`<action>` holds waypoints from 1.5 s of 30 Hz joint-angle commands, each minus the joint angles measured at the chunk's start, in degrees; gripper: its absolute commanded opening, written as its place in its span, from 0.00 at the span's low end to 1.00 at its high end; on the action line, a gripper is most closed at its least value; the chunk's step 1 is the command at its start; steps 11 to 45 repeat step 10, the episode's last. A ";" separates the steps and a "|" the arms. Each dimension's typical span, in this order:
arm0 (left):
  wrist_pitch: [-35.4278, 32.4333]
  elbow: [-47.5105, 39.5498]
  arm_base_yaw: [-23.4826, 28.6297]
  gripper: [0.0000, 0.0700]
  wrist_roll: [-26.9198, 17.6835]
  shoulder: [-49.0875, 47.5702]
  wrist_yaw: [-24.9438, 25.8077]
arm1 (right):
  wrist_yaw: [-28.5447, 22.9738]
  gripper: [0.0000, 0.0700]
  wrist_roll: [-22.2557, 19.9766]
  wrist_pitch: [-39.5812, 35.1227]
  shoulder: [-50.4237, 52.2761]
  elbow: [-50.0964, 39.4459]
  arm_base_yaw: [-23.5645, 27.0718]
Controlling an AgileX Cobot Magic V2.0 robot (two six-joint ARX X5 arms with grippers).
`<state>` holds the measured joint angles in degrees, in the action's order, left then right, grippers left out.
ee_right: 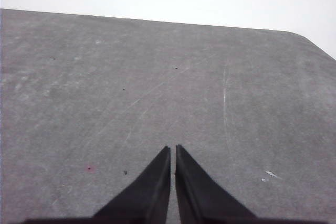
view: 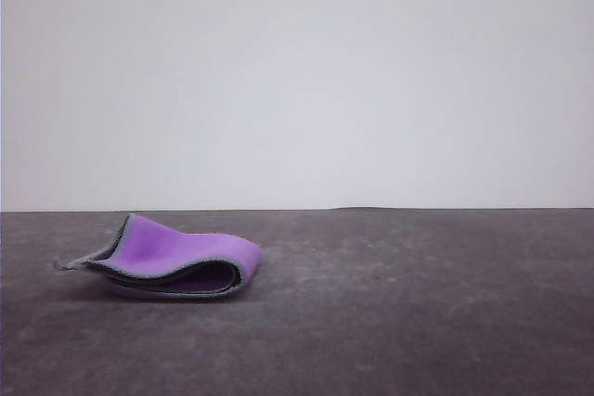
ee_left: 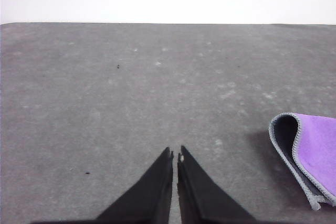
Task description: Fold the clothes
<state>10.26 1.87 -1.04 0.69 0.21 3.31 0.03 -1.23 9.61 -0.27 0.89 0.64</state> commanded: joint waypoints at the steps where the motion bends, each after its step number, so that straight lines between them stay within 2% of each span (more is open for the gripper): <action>1: 0.46 -1.07 -0.07 0.00 -0.59 -0.02 -0.13 | -0.02 0.01 0.66 -0.61 0.07 -0.20 -0.02; 45: 0.46 -1.07 -0.07 0.00 -0.59 -0.02 -0.13 | -0.02 0.01 0.66 -0.61 0.07 -0.20 -0.02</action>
